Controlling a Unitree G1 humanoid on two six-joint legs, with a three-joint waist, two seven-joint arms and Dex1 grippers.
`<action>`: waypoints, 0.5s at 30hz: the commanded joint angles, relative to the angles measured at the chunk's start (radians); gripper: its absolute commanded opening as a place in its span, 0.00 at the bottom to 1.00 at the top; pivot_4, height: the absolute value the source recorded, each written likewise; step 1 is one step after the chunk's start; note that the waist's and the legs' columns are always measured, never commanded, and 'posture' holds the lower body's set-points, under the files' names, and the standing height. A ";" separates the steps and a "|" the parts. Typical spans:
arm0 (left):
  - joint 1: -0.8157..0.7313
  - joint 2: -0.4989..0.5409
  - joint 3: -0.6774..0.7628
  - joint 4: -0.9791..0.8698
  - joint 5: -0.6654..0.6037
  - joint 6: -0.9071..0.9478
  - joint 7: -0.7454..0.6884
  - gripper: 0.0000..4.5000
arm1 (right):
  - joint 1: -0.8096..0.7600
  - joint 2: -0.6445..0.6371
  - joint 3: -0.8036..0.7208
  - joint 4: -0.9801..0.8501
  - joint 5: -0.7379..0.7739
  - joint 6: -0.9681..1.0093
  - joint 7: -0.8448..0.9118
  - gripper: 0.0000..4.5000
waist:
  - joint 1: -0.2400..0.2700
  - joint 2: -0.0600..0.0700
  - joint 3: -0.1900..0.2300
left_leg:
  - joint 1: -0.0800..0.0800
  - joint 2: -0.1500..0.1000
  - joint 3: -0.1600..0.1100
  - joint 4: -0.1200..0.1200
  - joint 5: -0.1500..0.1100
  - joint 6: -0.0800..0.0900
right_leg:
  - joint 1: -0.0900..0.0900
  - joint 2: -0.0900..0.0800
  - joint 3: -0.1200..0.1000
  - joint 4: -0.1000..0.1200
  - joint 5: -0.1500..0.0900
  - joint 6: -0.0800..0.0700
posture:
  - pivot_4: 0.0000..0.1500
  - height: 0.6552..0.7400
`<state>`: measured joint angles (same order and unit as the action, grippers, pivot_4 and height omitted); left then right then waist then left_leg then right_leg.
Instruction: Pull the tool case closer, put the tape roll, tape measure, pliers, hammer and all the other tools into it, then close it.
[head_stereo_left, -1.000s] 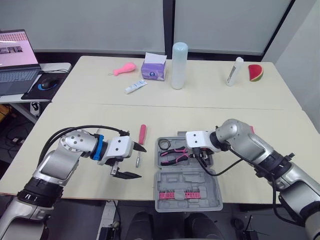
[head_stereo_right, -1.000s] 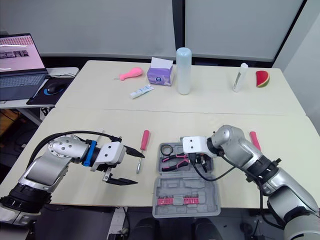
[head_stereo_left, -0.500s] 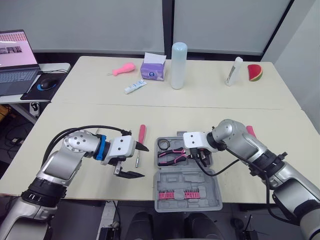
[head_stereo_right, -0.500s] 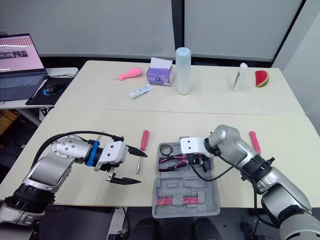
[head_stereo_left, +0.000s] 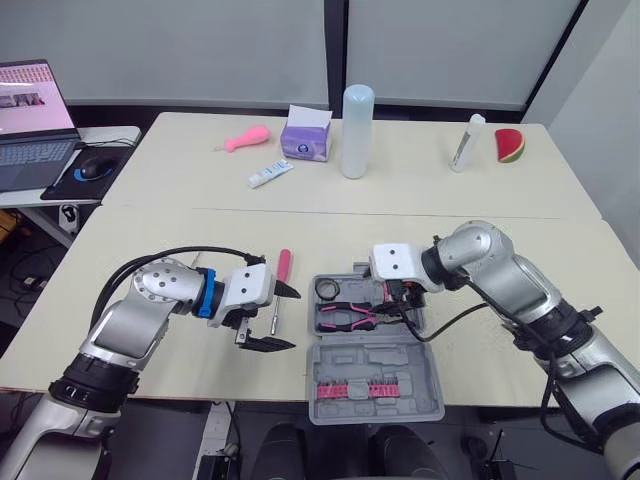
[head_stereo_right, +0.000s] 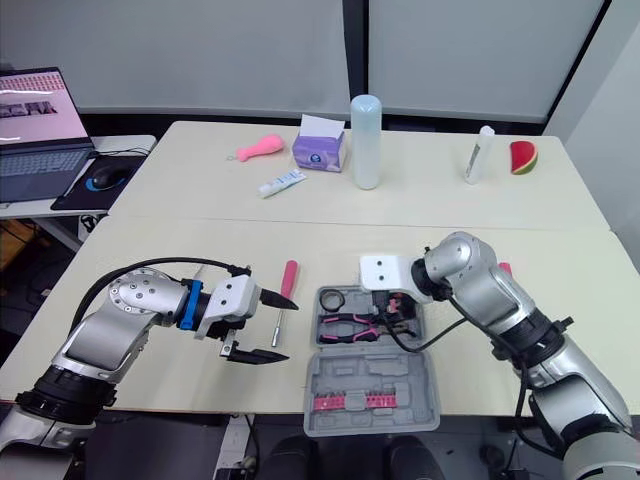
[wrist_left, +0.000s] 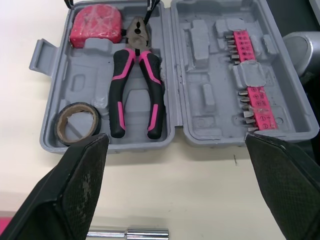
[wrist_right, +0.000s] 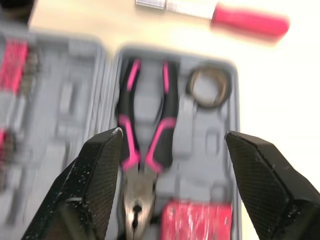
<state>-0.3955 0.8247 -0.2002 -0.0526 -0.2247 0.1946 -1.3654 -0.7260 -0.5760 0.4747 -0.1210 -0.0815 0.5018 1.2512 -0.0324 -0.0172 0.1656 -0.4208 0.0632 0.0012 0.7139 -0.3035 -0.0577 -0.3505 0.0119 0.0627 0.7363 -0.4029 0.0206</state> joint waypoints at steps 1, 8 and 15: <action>0.009 0.009 0.030 -0.042 -0.021 0.005 0.007 1.00 | 0.045 0.014 -0.022 -0.045 0.011 0.020 -0.060 0.53 | 0.000 0.000 0.000 | 0.000 0.000 0.000 0.000 0.000 0.000 | 0.000 0.000 0.000 0.000 0.000 0.000 | 1.00 0.53; 0.039 0.012 0.041 -0.077 -0.036 0.031 0.020 1.00 | 0.079 0.087 0.013 0.040 -0.030 0.008 -0.180 0.21 | -0.001 0.000 0.000 | 0.000 0.000 0.001 0.000 0.000 0.000 | 0.000 0.000 0.000 0.000 0.000 0.000 | 1.00 0.53; 0.055 0.019 0.046 -0.094 -0.047 0.051 0.034 1.00 | 0.063 0.131 0.046 0.158 -0.064 -0.015 -0.225 0.00 | 0.000 0.000 0.000 | 0.000 0.000 0.001 0.000 0.000 -0.001 | 0.000 0.000 0.000 0.000 0.000 0.000 | 1.00 0.53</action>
<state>-0.3439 0.8298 -0.1869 -0.1139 -0.2570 0.2426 -1.3390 -0.6464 -0.4473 0.5191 0.0365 -0.1376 0.5076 1.0313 -0.0328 -0.0172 0.1656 -0.4207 0.0629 0.0018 0.7139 -0.3032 -0.0582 -0.3509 0.0120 0.0630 0.7363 -0.4029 0.0206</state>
